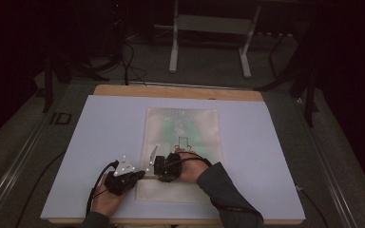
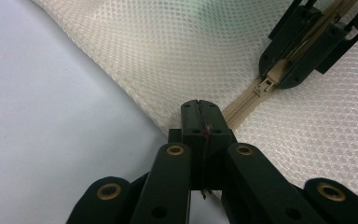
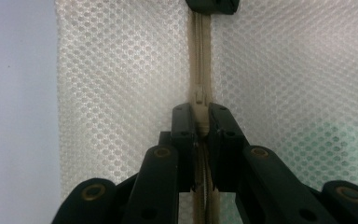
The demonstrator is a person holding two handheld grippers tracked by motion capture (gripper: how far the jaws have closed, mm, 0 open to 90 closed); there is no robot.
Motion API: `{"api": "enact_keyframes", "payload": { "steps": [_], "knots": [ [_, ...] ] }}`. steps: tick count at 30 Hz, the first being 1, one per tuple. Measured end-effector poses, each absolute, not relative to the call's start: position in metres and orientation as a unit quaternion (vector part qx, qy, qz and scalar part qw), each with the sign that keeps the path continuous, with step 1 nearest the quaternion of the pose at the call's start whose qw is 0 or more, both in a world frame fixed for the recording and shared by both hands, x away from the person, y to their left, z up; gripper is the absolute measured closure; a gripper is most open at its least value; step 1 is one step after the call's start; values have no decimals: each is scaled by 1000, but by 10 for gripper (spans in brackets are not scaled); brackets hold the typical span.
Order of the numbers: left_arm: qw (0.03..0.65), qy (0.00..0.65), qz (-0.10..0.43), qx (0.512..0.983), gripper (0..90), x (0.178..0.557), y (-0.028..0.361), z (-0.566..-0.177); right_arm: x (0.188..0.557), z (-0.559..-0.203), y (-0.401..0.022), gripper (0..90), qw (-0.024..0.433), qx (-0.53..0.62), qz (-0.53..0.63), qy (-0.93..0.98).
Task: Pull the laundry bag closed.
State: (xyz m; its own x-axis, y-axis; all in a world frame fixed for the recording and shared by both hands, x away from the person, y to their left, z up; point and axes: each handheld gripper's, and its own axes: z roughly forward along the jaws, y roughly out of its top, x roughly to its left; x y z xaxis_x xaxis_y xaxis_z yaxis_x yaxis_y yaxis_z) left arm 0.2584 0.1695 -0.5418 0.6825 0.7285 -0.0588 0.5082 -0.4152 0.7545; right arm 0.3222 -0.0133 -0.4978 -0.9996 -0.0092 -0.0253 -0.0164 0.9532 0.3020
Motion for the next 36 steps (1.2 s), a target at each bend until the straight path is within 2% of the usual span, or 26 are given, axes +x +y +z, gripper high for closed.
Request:
{"api": "enact_keyframes", "payload": {
  "steps": [36],
  "knots": [
    [393,374,139,829,896,258,170,-542,322,-496,-25,821,13,-10,149,989]
  ]
}}
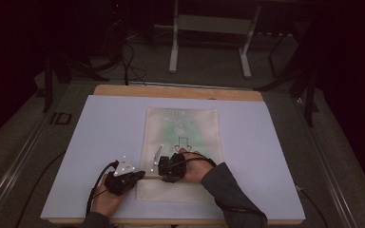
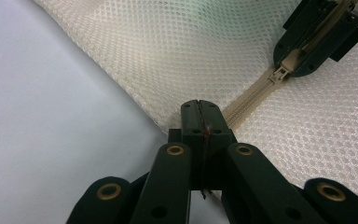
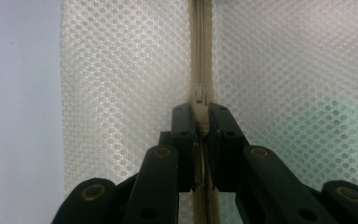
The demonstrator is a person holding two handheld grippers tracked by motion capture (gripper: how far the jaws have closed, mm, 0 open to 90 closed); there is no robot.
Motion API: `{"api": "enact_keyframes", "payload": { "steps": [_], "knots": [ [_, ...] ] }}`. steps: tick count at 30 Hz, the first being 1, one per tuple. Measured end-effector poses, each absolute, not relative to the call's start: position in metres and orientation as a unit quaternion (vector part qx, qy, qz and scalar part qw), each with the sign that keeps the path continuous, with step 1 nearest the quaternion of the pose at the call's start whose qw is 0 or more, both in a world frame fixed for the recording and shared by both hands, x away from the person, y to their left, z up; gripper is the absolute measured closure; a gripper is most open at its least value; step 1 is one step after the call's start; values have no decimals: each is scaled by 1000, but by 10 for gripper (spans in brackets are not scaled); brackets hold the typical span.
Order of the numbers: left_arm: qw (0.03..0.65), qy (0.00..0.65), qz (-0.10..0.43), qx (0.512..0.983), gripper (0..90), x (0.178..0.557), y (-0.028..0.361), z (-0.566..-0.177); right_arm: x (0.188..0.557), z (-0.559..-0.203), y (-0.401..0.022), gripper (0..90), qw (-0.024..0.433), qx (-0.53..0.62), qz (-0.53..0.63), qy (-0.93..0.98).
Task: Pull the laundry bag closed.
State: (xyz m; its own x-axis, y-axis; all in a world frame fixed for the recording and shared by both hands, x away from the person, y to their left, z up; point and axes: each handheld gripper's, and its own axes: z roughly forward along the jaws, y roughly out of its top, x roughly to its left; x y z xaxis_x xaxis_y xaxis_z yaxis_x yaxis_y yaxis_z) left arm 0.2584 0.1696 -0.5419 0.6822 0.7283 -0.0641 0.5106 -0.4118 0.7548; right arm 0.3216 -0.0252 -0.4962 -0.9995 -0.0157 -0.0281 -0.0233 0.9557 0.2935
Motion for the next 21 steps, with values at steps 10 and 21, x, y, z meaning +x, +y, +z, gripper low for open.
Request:
{"api": "enact_keyframes", "payload": {
  "steps": [10,21],
  "knots": [
    [393,374,138,829,896,258,170,-542,320,-496,-27,821,13,-6,145,989],
    [393,374,136,829,896,259,170,-542,321,-495,-36,822,12,-3,146,989]
  ]
}}
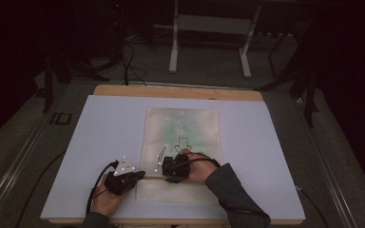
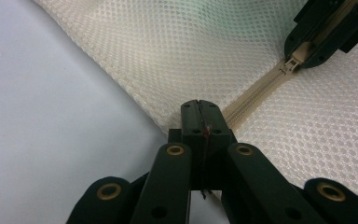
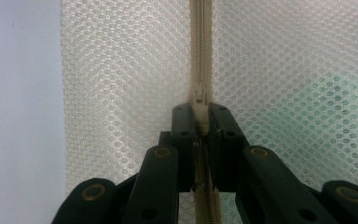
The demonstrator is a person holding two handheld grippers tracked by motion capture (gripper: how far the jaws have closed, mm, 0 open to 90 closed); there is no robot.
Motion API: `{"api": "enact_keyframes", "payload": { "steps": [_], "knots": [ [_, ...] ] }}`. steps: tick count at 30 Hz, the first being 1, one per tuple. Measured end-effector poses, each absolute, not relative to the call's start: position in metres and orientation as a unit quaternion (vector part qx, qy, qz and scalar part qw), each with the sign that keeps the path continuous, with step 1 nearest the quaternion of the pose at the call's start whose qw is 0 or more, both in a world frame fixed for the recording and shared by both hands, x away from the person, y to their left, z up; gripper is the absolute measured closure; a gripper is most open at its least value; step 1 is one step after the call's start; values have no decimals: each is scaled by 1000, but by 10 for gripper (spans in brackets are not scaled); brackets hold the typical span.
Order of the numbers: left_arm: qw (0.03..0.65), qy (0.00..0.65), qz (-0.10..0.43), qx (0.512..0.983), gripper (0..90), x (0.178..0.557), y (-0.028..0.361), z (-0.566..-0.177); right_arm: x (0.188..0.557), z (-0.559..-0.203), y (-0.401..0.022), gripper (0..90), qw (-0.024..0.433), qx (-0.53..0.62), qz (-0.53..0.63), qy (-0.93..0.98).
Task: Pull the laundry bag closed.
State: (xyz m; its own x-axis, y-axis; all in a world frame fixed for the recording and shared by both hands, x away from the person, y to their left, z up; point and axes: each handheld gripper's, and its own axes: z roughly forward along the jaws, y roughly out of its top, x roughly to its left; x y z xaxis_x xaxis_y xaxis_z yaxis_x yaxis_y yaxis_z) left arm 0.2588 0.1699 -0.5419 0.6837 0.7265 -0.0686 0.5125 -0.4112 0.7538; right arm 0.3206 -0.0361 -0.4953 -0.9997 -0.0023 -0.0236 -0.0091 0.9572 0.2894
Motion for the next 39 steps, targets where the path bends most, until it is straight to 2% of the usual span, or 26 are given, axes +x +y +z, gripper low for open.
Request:
{"api": "enact_keyframes", "payload": {
  "steps": [39],
  "knots": [
    [394,374,134,829,896,259,170,-542,320,-492,-55,822,11,7,145,989]
  ]
}}
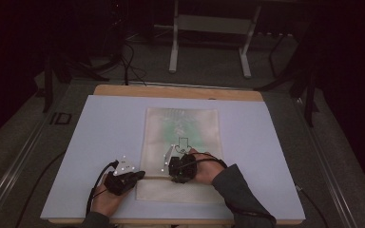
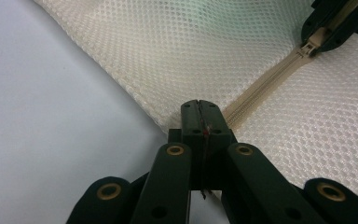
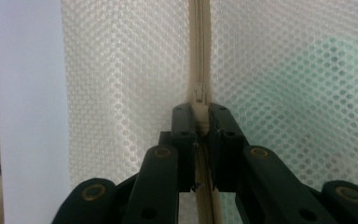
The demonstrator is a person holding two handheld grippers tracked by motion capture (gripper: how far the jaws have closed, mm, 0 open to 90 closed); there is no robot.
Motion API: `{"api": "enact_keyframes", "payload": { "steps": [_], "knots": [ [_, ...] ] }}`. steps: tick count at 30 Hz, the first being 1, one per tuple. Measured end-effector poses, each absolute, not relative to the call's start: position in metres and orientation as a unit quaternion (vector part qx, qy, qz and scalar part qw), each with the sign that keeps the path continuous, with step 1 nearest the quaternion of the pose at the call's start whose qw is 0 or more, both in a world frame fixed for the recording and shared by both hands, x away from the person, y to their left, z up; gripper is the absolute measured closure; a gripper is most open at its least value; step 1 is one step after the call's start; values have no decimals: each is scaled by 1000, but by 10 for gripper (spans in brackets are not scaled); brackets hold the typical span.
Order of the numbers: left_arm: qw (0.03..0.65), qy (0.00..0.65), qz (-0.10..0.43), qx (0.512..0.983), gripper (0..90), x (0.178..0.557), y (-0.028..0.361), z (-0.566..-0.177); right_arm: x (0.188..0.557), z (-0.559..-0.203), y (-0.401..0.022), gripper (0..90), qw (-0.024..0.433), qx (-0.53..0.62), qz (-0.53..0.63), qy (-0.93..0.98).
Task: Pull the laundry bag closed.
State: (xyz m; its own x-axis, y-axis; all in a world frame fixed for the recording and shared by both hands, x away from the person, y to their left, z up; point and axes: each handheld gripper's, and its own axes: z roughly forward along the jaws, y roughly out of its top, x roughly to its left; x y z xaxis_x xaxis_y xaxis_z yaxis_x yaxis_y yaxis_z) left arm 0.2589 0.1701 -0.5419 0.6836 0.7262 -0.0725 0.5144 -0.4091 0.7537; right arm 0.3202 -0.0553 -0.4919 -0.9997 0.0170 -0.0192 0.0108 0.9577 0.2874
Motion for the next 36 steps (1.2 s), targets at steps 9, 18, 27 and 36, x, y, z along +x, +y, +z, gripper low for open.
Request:
{"api": "enact_keyframes", "payload": {
  "steps": [9,18,27,36],
  "knots": [
    [394,374,134,828,896,259,170,-542,320,-490,-59,822,13,7,142,990],
    [394,375,134,828,896,259,170,-542,319,-488,-66,822,16,9,144,989],
    [394,374,134,829,896,259,170,-542,318,-489,-71,822,12,17,143,989],
    [395,375,133,828,896,259,170,-542,318,-489,-77,822,13,18,137,990]
  ]
}}
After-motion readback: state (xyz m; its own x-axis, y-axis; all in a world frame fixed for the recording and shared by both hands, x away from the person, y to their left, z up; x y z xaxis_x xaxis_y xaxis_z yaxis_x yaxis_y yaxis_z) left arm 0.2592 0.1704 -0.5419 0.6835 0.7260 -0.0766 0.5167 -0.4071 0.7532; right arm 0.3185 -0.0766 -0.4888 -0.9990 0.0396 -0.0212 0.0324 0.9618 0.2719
